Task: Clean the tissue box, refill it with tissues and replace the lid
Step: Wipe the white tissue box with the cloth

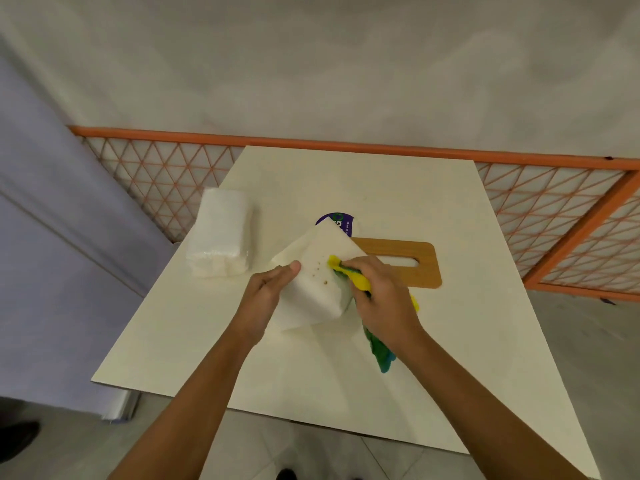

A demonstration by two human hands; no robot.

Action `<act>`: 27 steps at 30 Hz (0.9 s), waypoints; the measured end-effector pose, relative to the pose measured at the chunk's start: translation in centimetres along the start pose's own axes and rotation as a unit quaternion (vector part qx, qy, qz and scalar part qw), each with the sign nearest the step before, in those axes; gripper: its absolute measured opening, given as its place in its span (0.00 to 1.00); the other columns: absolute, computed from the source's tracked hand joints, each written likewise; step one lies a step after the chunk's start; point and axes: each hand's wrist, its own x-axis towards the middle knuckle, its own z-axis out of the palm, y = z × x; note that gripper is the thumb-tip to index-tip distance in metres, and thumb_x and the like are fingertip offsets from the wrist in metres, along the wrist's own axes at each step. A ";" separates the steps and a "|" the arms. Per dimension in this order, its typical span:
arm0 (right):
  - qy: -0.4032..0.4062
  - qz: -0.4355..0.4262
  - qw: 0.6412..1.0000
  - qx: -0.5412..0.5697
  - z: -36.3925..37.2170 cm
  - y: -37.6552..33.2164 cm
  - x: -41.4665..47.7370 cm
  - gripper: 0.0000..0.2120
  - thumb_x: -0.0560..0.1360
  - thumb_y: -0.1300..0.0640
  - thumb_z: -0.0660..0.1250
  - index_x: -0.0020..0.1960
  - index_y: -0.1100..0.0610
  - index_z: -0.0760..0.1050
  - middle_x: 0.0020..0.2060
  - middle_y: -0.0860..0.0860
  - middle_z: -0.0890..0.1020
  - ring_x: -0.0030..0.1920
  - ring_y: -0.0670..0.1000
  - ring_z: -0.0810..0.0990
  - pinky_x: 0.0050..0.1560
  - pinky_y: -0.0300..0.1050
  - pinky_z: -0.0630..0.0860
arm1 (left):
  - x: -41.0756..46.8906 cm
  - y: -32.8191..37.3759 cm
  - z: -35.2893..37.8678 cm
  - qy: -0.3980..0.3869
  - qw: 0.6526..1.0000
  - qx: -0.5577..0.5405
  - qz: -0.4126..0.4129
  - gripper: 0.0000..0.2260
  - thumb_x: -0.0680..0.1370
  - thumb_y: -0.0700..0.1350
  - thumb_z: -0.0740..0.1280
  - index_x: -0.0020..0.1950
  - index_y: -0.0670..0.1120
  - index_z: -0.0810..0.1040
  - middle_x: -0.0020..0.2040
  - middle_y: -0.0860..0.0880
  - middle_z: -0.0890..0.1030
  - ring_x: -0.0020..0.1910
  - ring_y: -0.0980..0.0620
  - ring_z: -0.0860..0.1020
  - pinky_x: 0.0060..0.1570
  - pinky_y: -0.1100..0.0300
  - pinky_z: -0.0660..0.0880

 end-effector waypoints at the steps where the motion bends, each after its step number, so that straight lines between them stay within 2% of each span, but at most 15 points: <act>1: -0.003 -0.035 0.999 -0.025 0.4 -0.9 -0.2 0.17 0.72 0.63 0.58 0.58 0.56 0.77 0.54 0.51 0.80 0.53 0.56 0.76 0.53 0.39 0.70 | 0.0 0.2 -0.3 0.008 1.000 -0.005 -0.001 0.18 0.68 0.58 0.70 0.44 0.43 0.80 0.47 0.48 0.79 0.52 0.52 0.75 0.62 0.60 0.64; 3: -0.010 -0.114 0.991 -0.074 1.3 -2.3 -0.4 0.20 0.67 0.62 0.55 0.54 0.58 0.78 0.49 0.52 0.81 0.45 0.57 0.78 0.47 0.40 0.69 | 0.1 0.3 -0.9 0.020 1.000 -0.017 -0.001 0.18 0.72 0.57 0.69 0.47 0.42 0.80 0.48 0.47 0.79 0.54 0.50 0.76 0.65 0.58 0.64; 5: -0.010 -0.167 0.978 -0.122 1.9 -3.2 -0.1 0.19 0.65 0.63 0.57 0.52 0.57 0.79 0.46 0.52 0.82 0.39 0.56 0.78 0.42 0.41 0.69 | 0.5 0.2 -1.5 0.033 0.999 -0.022 -0.004 0.13 0.76 0.51 0.66 0.47 0.41 0.82 0.50 0.45 0.81 0.59 0.47 0.77 0.67 0.55 0.66; 7: 0.002 -0.171 0.974 -0.149 2.1 -3.7 1.2 0.19 0.63 0.64 0.58 0.51 0.56 0.80 0.44 0.51 0.82 0.37 0.55 0.78 0.38 0.41 0.71 | 0.5 0.4 -1.8 0.031 0.999 -0.026 -0.004 0.15 0.74 0.54 0.68 0.46 0.41 0.81 0.48 0.46 0.79 0.56 0.47 0.77 0.65 0.55 0.66; 9: 0.022 -0.146 0.976 -0.160 2.2 -4.1 2.3 0.21 0.63 0.62 0.55 0.50 0.55 0.81 0.44 0.50 0.82 0.36 0.55 0.79 0.34 0.42 0.74 | 0.7 0.4 -2.0 0.023 0.999 -0.031 -0.002 0.20 0.68 0.59 0.69 0.47 0.43 0.78 0.46 0.46 0.75 0.50 0.50 0.74 0.60 0.56 0.67; 10: 0.031 -0.142 0.975 -0.167 2.3 -4.5 2.6 0.22 0.63 0.61 0.54 0.49 0.55 0.81 0.43 0.50 0.82 0.35 0.54 0.79 0.33 0.40 0.74 | 0.9 0.4 -2.1 0.022 0.999 -0.036 -0.003 0.21 0.68 0.59 0.70 0.48 0.43 0.77 0.46 0.46 0.74 0.49 0.51 0.73 0.58 0.57 0.67; 12: 0.041 -0.169 0.966 -0.193 2.9 -5.2 2.2 0.22 0.63 0.61 0.54 0.49 0.55 0.82 0.42 0.50 0.83 0.34 0.54 0.78 0.33 0.39 0.70 | 1.1 0.3 -2.4 0.021 0.999 -0.046 -0.001 0.17 0.73 0.54 0.68 0.49 0.40 0.78 0.46 0.45 0.75 0.50 0.52 0.74 0.59 0.58 0.67; 15: 0.048 -0.224 0.950 -0.210 3.3 -5.9 1.6 0.21 0.64 0.63 0.54 0.48 0.55 0.82 0.42 0.49 0.83 0.33 0.53 0.77 0.36 0.40 0.64 | 1.4 0.3 -2.9 0.016 0.999 -0.051 -0.002 0.17 0.72 0.54 0.68 0.47 0.40 0.77 0.45 0.44 0.73 0.48 0.51 0.73 0.57 0.58 0.67; 19: 0.062 -0.183 0.956 -0.220 3.5 -6.3 2.9 0.23 0.62 0.62 0.52 0.49 0.53 0.82 0.42 0.47 0.83 0.32 0.52 0.77 0.35 0.39 0.64 | 1.8 0.4 -3.5 0.015 0.998 -0.066 -0.018 0.10 0.77 0.46 0.64 0.44 0.41 0.81 0.45 0.45 0.80 0.48 0.50 0.78 0.58 0.58 0.70; 22: 0.059 -0.234 0.943 -0.230 4.2 -6.2 1.8 0.22 0.64 0.64 0.53 0.46 0.54 0.82 0.41 0.47 0.83 0.31 0.52 0.76 0.33 0.37 0.66 | 2.0 0.7 -3.9 0.016 0.997 -0.070 -0.011 0.11 0.78 0.45 0.63 0.42 0.41 0.81 0.44 0.45 0.82 0.46 0.50 0.80 0.58 0.55 0.72; 24: 0.040 -0.287 0.923 -0.252 4.2 -5.9 0.9 0.20 0.65 0.65 0.54 0.44 0.54 0.82 0.40 0.48 0.83 0.30 0.52 0.76 0.29 0.39 0.71 | 2.2 0.9 -4.2 0.022 0.996 -0.084 -0.008 0.12 0.78 0.44 0.63 0.40 0.44 0.84 0.43 0.47 0.85 0.46 0.50 0.81 0.56 0.56 0.75; 27: 0.045 -0.273 0.928 -0.249 4.0 -6.0 1.3 0.20 0.64 0.64 0.54 0.44 0.54 0.82 0.39 0.48 0.83 0.30 0.53 0.76 0.27 0.39 0.70 | 2.3 1.2 -4.1 0.020 0.997 -0.076 0.000 0.12 0.78 0.45 0.63 0.40 0.47 0.85 0.43 0.48 0.85 0.47 0.50 0.81 0.57 0.56 0.75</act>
